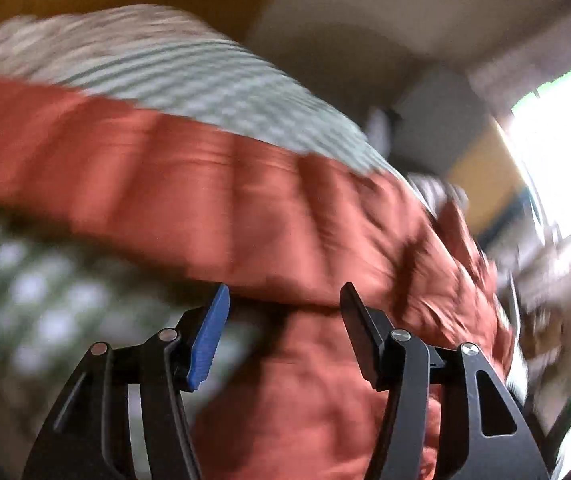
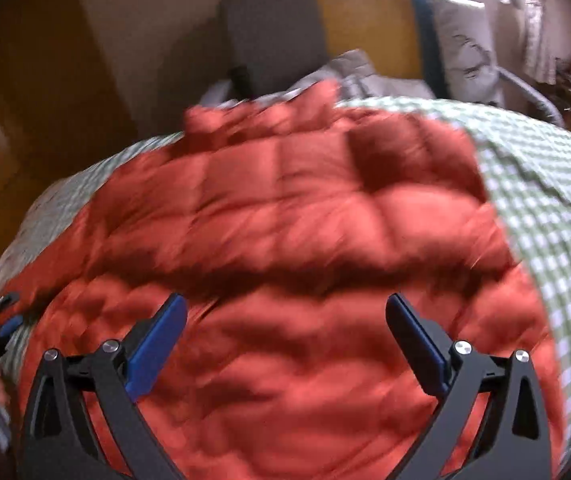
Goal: Fold large clothes
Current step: 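Fold the jacket hem up toward the collar with the left gripper, then release the folded jacket and open both grippers above it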
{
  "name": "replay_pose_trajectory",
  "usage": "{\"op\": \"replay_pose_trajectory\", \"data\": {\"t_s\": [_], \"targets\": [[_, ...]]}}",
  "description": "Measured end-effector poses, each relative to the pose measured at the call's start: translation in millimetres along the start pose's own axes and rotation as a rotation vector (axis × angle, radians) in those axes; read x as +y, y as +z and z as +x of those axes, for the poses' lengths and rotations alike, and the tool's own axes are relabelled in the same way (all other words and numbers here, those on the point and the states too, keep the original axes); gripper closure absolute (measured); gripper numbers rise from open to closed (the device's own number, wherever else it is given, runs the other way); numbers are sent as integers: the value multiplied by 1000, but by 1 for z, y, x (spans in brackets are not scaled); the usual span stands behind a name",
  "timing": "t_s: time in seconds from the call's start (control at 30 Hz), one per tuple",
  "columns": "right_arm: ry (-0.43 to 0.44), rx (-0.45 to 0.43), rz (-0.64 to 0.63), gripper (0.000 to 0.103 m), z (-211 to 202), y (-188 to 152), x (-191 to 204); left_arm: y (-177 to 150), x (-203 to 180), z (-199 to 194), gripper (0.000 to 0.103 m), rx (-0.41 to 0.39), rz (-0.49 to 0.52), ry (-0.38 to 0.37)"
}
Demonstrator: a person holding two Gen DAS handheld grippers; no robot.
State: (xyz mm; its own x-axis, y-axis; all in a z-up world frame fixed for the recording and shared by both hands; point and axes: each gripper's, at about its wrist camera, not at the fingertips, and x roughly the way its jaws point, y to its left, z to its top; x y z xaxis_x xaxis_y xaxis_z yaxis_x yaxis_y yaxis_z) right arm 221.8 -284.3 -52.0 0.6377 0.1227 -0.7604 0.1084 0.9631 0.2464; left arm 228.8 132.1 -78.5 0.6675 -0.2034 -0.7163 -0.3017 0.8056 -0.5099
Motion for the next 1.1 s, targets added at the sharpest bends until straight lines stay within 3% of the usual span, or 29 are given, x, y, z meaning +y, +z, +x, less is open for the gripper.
{"op": "replay_pose_trajectory", "data": {"t_s": [0.13,0.2,0.43,0.5,0.53,0.57,0.6,0.7,0.83,0.97,1.1], "targets": [[12,18,-48,4,2,-20,21,23,85,-29,47,-61,-196,114],[12,34,-58,3,6,-28,26,32,120,-41,47,-94,-295,119],[-22,52,-76,2,16,-36,35,60,175,-55,47,-198,-468,124],[-24,53,-75,2,17,-36,32,65,182,-50,67,-189,-476,141],[-24,53,-73,2,18,-36,32,67,181,-48,73,-186,-469,156],[-25,56,-71,2,19,-37,32,69,179,-48,87,-182,-453,141],[-25,60,-69,2,20,-37,30,72,175,-51,91,-177,-436,132],[-27,63,-67,2,22,-38,29,78,157,-61,94,-213,-350,124],[-22,63,-62,2,21,-37,29,82,100,-76,94,-254,-183,37],[-4,58,-46,2,17,-38,24,73,14,-79,94,-254,19,-91],[9,50,-17,3,10,-37,16,42,-72,-65,94,-190,216,-204]]}}
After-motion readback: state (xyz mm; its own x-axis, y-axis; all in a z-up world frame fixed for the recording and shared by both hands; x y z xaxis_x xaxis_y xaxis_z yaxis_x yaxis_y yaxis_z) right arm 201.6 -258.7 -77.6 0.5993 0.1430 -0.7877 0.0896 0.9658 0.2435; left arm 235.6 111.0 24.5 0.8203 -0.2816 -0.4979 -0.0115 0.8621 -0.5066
